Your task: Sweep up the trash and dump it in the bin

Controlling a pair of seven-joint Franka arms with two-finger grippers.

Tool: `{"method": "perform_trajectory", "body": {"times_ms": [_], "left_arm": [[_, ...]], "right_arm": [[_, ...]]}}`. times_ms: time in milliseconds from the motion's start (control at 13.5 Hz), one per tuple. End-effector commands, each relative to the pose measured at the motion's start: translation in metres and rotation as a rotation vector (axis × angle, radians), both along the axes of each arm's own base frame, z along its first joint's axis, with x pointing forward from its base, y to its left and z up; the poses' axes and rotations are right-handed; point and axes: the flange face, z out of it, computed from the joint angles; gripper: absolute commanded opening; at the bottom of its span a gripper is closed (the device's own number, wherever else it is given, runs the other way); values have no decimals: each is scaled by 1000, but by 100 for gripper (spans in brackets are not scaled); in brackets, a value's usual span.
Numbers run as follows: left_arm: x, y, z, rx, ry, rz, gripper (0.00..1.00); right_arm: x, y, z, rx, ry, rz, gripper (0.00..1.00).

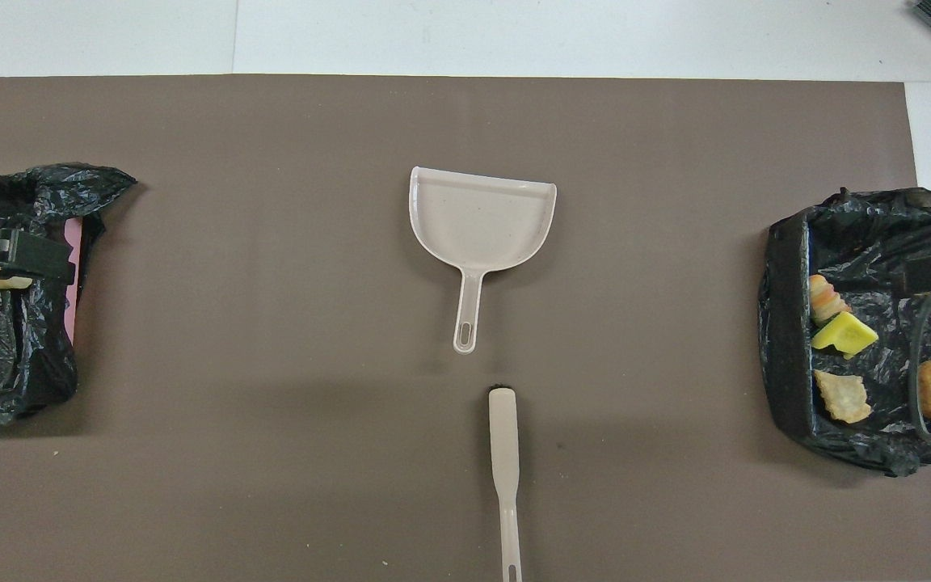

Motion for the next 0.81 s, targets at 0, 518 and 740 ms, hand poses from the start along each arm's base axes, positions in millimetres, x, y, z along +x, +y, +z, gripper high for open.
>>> {"method": "perform_trajectory", "body": {"times_ms": [0, 518, 740], "left_arm": [[-3, -2, 6, 7, 7, -9, 100], [-3, -4, 5, 10, 2, -12, 100], [-4, -3, 5, 10, 0, -11, 100]], "right_arm": [[-1, 0, 0, 19, -17, 8, 100], [-1, 0, -1, 19, -15, 8, 100], [-3, 0, 0, 19, -9, 8, 100]]}}
